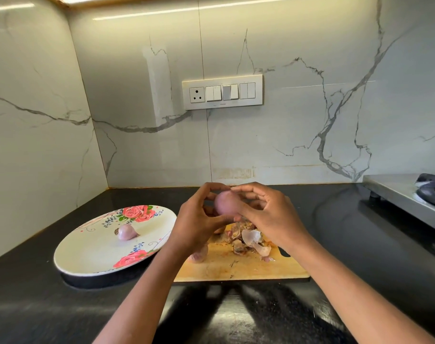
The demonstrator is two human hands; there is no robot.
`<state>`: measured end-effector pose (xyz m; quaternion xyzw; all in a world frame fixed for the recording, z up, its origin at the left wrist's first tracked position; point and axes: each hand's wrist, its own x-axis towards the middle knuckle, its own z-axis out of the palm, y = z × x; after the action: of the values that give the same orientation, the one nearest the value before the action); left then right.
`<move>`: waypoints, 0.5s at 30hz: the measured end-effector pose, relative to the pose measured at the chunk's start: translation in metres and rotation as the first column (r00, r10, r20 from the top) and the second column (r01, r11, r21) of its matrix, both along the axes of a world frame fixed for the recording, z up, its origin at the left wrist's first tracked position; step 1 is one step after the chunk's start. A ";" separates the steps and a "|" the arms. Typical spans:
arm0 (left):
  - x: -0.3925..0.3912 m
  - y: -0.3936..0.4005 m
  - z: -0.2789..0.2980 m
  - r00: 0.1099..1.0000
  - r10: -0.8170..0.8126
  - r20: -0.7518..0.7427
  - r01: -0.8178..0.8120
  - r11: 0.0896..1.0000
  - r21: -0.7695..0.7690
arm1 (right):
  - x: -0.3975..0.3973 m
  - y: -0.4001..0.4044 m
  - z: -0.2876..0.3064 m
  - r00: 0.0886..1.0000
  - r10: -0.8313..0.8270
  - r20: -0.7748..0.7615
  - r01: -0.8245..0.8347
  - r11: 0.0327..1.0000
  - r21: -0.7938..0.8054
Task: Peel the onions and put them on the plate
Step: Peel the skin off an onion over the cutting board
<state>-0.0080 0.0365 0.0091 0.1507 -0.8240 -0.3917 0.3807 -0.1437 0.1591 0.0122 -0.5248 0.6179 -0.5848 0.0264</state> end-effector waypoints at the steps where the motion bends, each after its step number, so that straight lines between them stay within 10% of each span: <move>1: 0.000 0.000 0.000 1.000 -0.017 0.000 0.017 1.000 0.014 | -0.001 0.001 0.001 1.000 0.000 -0.007 0.000 1.000 -0.006; 15: 0.005 0.002 0.007 0.992 -0.121 -0.033 0.124 0.985 0.120 | -0.011 0.004 0.000 0.999 0.044 -0.027 -0.045 0.998 -0.036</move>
<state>-0.0027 0.0381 0.0157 0.1178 -0.8013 -0.4657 0.3565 -0.1549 0.1629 0.0126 -0.5465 0.5956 -0.5883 0.0218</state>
